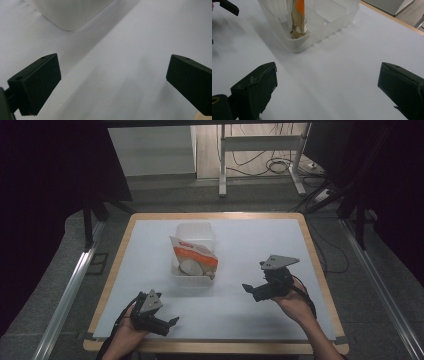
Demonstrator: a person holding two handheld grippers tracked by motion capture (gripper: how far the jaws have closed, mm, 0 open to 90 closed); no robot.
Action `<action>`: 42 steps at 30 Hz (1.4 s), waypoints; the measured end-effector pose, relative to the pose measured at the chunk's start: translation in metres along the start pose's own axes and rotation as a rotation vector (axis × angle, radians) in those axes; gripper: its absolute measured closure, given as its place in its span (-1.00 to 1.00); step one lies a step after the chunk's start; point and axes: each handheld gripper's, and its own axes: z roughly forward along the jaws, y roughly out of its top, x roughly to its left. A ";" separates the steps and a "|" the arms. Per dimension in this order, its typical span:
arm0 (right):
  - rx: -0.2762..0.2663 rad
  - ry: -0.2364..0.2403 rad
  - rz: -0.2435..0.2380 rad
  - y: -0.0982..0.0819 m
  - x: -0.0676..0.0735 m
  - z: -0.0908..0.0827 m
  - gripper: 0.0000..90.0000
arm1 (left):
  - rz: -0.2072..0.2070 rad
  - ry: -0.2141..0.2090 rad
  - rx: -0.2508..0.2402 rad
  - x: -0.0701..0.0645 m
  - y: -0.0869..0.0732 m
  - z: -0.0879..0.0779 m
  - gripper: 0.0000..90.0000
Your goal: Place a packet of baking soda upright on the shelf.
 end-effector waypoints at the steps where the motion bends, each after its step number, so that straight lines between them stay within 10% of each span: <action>1: 0.002 0.000 0.002 -0.002 0.000 -0.001 -0.95 | -0.002 -0.004 -0.001 0.001 0.000 0.000 -1.00; 42: -0.007 -0.176 0.111 -0.079 -0.015 -0.053 -0.95 | -0.036 -0.028 -0.008 0.003 -0.001 -0.001 -1.00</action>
